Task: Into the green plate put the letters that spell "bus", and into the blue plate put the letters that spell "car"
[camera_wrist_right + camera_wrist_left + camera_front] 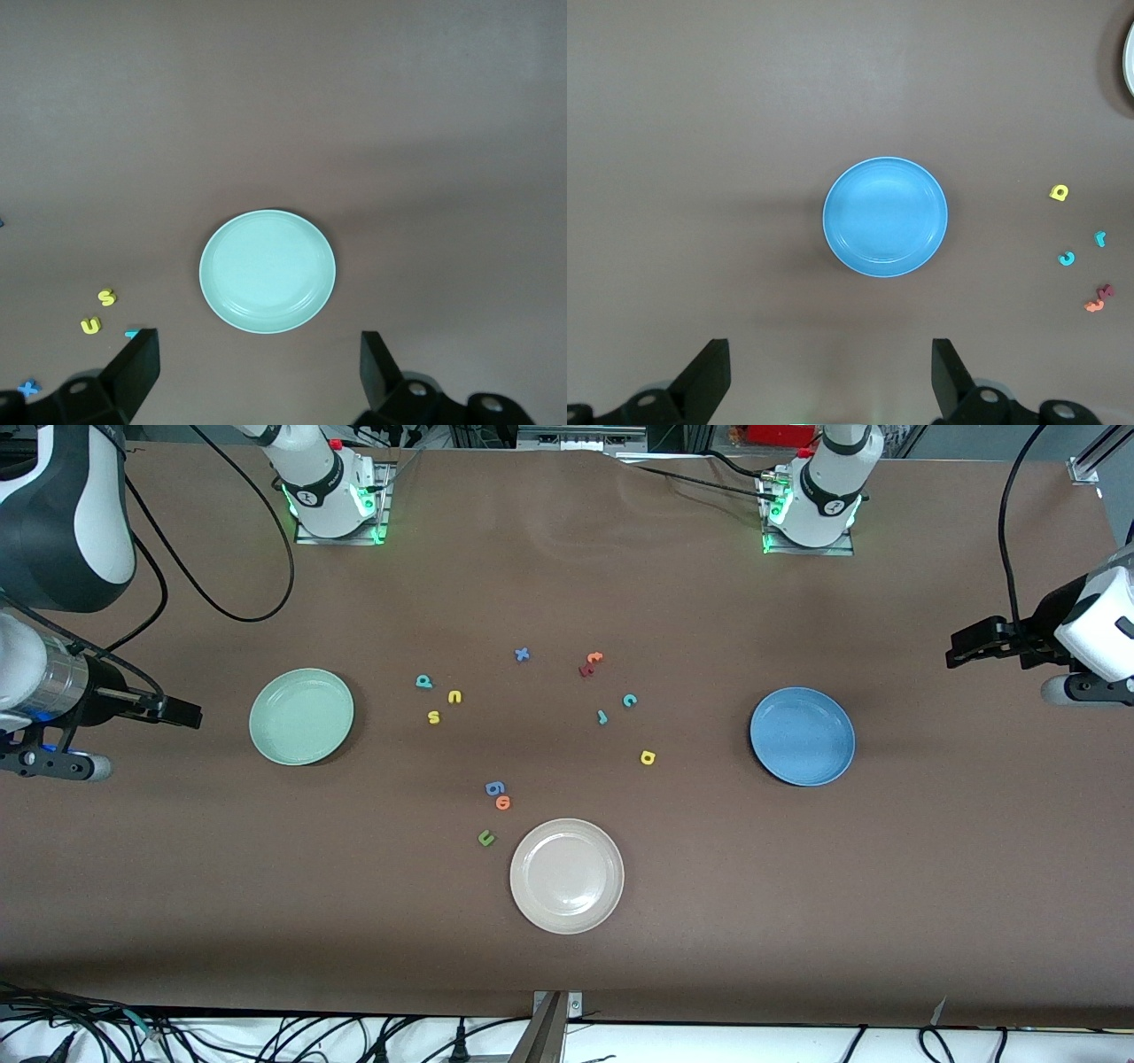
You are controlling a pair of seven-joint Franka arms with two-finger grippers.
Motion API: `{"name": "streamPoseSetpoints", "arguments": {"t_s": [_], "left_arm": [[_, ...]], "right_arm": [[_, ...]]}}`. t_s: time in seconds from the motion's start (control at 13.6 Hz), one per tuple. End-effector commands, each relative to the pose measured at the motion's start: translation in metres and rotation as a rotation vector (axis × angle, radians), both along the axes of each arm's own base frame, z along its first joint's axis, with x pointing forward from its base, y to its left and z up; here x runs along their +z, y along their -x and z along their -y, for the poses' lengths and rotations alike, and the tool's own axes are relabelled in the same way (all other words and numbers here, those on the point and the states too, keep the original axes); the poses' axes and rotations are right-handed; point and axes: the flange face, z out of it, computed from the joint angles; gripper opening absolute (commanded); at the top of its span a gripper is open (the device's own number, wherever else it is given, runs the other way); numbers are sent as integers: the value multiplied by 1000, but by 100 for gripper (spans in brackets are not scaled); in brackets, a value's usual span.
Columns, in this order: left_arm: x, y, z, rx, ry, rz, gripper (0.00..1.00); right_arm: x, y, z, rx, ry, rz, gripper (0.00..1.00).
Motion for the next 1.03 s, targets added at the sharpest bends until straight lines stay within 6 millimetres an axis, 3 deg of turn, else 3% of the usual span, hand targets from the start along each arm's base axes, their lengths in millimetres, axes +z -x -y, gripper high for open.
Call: {"name": "streamPoseSetpoints", "arguments": {"t_s": [0.0, 0.96], "left_arm": [[4, -4, 0, -17, -10, -8, 100], [-1, -6, 8, -37, -23, -16, 100]], "right_arm": [[5, 6, 2, -6, -23, 9, 100], [7, 5, 1, -13, -22, 14, 100]]}}
